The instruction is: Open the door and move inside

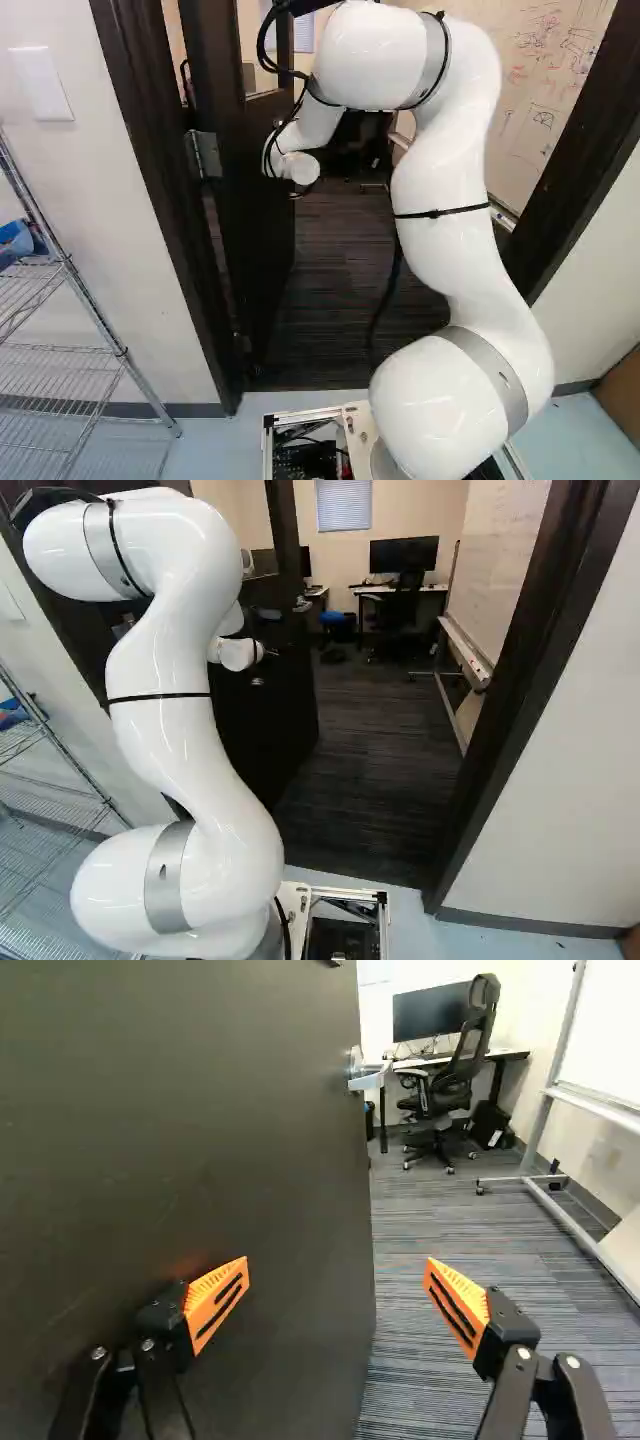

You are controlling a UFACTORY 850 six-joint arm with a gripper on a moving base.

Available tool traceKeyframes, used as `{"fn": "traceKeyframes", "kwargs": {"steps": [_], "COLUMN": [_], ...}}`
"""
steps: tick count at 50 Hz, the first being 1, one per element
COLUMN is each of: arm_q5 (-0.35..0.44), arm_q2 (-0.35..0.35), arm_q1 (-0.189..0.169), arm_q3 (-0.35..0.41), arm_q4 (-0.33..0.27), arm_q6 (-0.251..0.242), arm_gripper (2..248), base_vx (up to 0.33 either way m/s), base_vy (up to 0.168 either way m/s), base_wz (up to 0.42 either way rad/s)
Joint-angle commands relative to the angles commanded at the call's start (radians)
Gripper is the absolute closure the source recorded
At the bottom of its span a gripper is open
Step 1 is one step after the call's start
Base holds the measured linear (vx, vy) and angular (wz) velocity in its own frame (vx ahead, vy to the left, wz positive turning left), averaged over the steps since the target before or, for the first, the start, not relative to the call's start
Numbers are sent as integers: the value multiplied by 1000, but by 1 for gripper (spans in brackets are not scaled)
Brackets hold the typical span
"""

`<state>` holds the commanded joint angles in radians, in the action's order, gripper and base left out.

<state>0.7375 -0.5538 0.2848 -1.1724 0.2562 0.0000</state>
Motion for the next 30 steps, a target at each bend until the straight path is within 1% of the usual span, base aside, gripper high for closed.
{"fn": "traceKeyframes", "kwargs": {"steps": [30], "arm_q5": [-23], "arm_q2": [-62], "arm_q1": [34], "arm_q3": [-82], "arm_q4": [-106], "arm_q6": [0], "arm_gripper": [3], "base_vx": [0], "base_vy": [0], "base_wz": [0]}}
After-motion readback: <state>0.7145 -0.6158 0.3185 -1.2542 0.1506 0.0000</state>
